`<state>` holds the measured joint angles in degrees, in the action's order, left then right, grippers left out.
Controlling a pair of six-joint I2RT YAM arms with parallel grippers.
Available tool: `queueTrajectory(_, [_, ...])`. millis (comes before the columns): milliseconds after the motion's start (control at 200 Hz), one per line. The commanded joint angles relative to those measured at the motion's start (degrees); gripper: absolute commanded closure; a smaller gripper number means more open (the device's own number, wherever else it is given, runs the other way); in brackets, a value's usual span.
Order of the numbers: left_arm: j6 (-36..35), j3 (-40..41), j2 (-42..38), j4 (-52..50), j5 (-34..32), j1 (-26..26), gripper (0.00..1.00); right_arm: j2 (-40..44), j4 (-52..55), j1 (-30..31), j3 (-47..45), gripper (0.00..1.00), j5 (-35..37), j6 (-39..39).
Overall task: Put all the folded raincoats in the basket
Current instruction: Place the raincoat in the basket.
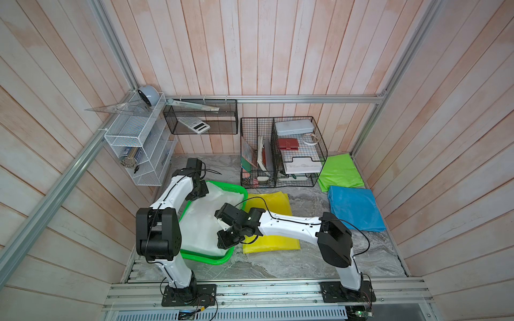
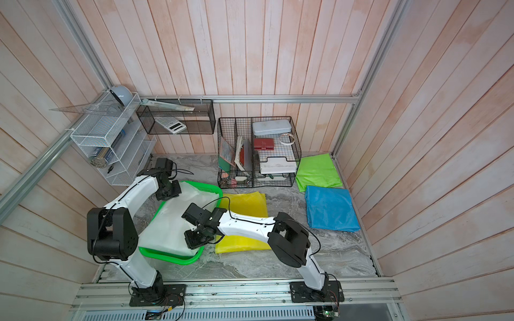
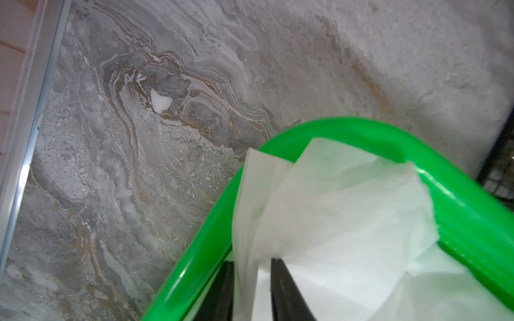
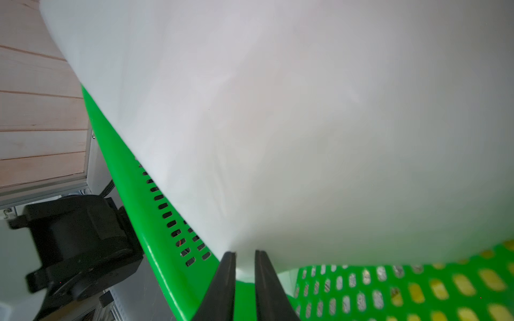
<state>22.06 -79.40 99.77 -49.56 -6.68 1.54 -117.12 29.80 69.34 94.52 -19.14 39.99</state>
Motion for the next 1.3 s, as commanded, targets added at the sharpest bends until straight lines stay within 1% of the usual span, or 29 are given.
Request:
queueTrajectory(0, [-0.33,-4.62,-1.89,-2.50,-1.26,-0.13,0.64,3.18,-2.75,-1.35,-1.85,0.80,-0.08,-0.22])
queueTrajectory(90, [-0.38,-7.80,-2.95,-4.27,-1.74,-0.13,0.59,4.12,-5.02,-2.22,-3.12,0.80,-1.12,0.35])
queueTrajectory(180, [-0.22,-10.14,-4.36,-6.27,-2.14,-0.13,0.59,4.52,-5.36,-3.20,-3.42,0.80,-1.51,0.35])
queueTrajectory(270, [0.43,-8.85,-7.94,-7.04,-2.14,-0.15,0.61,4.95,-6.21,-4.78,-3.88,0.81,-2.13,1.16])
queueTrajectory(375, [3.07,-2.35,-15.06,-6.64,-1.07,-0.13,0.70,4.84,-8.35,-7.60,-4.26,0.82,-4.37,3.15])
queueTrajectory(490, [6.61,7.53,-23.33,-5.70,0.30,-0.14,0.79,4.01,-9.60,-10.54,-4.03,0.83,-6.07,4.44])
queueTrajectory(575, [9.38,15.45,-28.24,-3.64,4.41,-0.05,0.82,3.44,-10.03,-12.21,-3.81,0.83,-6.76,4.67])
queueTrajectory(615, [10.59,18.43,-29.68,-3.27,5.14,0.03,0.83,3.31,-10.26,-12.93,-3.79,0.83,-7.09,4.83])
queueTrajectory(675, [11.88,21.85,-31.28,-3.26,4.20,0.21,0.86,3.21,-10.55,-13.84,-3.59,0.83,-7.23,4.90])
queueTrajectory(795, [13.83,27.22,-33.83,-4.41,-2.38,0.22,0.88,3.17,-10.40,-15.18,-3.20,0.83,-7.06,4.67])
queueTrajectory(845, [16.04,28.64,-34.49,-4.74,-6.03,0.38,0.88,3.06,-10.12,-15.74,-3.06,0.83,-7.05,4.66])
queueTrajectory(870, [16.50,28.41,-34.40,-5.07,-6.48,0.41,0.88,3.12,-9.98,-16.03,-3.18,0.83,-7.04,4.58])
queueTrajectory(950, [16.00,27.81,-32.70,-4.06,-4.14,0.39,0.88,3.70,-9.23,-16.53,-3.11,0.83,-6.49,4.00])
queueTrajectory(1110, [15.86,29.99,-26.41,-0.91,-2.67,0.39,0.88,7.62,-5.74,-16.75,-3.67,0.83,-4.28,1.71])
queueTrajectory(1195, [16.25,31.43,-25.34,1.52,-1.45,0.39,0.88,10.63,-5.02,-17.02,-5.72,0.83,-3.15,1.00])
queueTrajectory(1295, [16.13,31.44,-25.23,1.86,-1.76,0.39,0.88,14.45,-4.75,-17.85,-8.87,0.82,-2.58,0.97])
